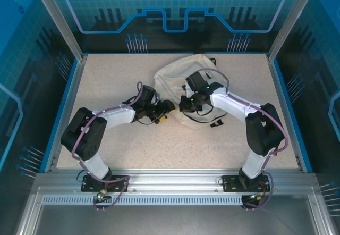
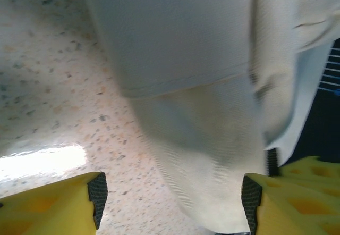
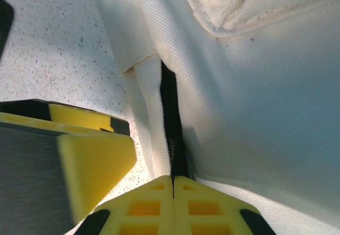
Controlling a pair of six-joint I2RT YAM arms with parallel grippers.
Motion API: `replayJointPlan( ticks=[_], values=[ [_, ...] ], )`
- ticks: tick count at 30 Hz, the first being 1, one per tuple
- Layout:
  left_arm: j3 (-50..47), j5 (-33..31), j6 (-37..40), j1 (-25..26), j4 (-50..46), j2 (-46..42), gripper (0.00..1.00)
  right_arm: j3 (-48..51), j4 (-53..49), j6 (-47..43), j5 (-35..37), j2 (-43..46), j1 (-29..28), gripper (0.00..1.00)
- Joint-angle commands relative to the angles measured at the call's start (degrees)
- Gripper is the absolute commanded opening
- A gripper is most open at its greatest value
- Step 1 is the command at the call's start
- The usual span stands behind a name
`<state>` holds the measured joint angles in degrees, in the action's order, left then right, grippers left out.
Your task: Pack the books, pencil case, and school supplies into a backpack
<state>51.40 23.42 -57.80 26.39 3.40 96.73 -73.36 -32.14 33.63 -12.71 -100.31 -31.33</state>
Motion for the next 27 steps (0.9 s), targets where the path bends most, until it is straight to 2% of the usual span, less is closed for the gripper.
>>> replayJointPlan(
  ticks=[1, 7, 12, 19, 24, 27],
  values=[
    [0.5, 1.8, -3.2, -0.4, 5.9, 0.4, 0.68, 2.4, 1.6, 3.3, -2.9, 2.6, 1.4, 0.07],
    [-0.4, 4.0, -6.5, -0.3, 12.1, 2.1, 0.67, 7.0, 8.1, 7.9, -8.3, 3.8, 4.1, 0.07],
    [1.1, 6.2, -7.9, -0.1, 13.2, 5.2, 0.63, 8.0, 9.7, 8.4, -10.6, 3.8, 4.6, 0.07],
    [6.5, 4.6, -4.3, 1.0, 1.2, 7.6, 0.56, 8.1, 10.0, 7.9, -11.6, 3.3, 4.6, 0.07],
    [7.8, 5.3, -4.3, 1.1, 0.2, 9.3, 0.49, 8.3, 9.7, 7.9, -11.1, 3.5, 4.6, 0.08],
    [8.5, 5.3, -4.1, 1.1, -0.8, 9.9, 0.39, 8.4, 9.0, 7.9, -10.4, 3.8, 4.6, 0.09]
  ],
)
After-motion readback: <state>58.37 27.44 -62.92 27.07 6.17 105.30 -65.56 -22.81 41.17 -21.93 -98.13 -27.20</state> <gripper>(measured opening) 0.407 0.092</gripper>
